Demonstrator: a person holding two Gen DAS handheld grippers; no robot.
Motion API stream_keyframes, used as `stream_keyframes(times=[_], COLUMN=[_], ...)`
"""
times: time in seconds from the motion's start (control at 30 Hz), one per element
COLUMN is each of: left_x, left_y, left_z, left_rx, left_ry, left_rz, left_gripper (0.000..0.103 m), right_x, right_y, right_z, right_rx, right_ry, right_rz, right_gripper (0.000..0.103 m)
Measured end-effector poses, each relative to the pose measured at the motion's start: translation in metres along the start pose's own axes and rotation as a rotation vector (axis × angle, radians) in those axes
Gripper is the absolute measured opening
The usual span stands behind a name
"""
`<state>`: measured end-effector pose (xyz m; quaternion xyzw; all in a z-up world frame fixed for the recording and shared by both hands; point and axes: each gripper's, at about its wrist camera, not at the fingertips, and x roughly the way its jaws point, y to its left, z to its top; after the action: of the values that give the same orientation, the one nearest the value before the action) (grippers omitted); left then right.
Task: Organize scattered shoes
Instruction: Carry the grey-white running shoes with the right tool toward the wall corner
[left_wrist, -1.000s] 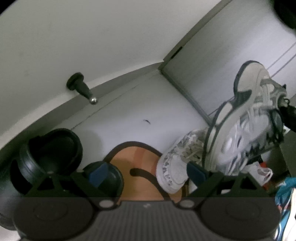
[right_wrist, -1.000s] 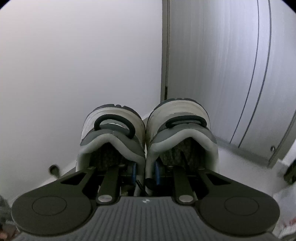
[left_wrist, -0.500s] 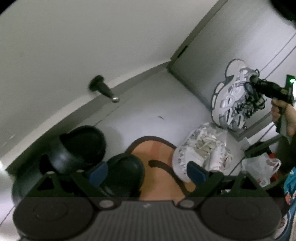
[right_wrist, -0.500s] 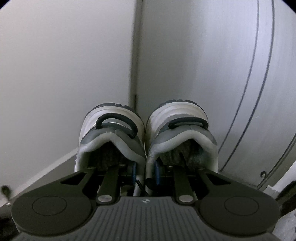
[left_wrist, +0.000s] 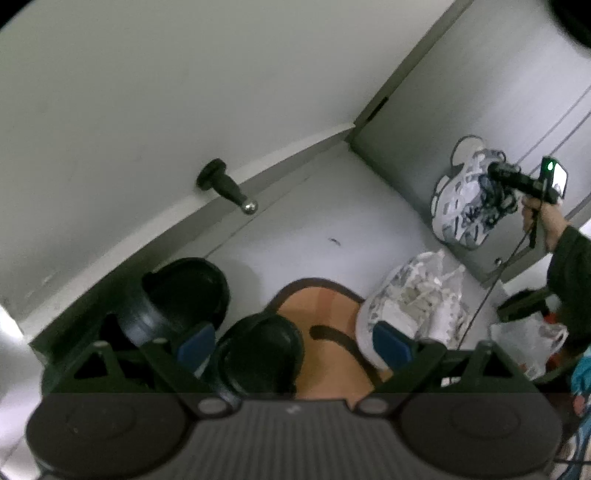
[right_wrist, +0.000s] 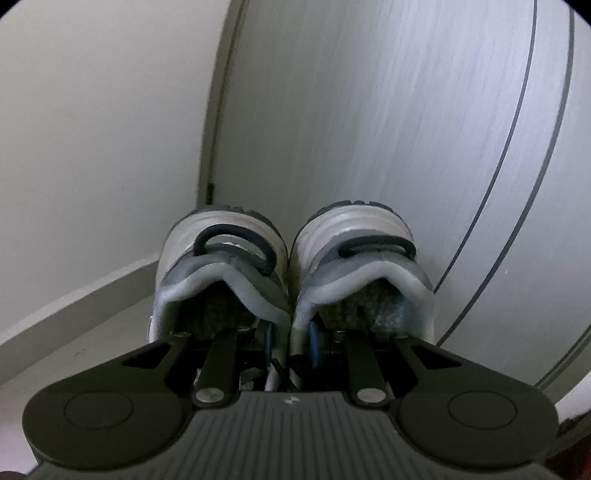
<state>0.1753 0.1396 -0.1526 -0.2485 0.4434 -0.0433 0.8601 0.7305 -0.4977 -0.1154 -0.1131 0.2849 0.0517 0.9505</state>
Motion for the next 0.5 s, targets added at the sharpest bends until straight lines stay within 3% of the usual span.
stream_keyframes(times=[0.33, 0.5], left_x=[0.024, 0.027], left_y=[0.008, 0.015], left_z=[-0.014, -0.016], left_rx=[-0.020, -0.050], left_ry=[0.053, 0.006], left_rz=[0.011, 0.027], left_gripper=[0.094, 0.093], right_x=[0.048, 0.094], right_y=[0.005, 0.037], right_z=[-0.003, -0.031], right_rx=[-0.152, -0.180], right_ry=[0.059, 0.127], right_rz=[0.013, 0.065], right_gripper=[0.021, 0.021])
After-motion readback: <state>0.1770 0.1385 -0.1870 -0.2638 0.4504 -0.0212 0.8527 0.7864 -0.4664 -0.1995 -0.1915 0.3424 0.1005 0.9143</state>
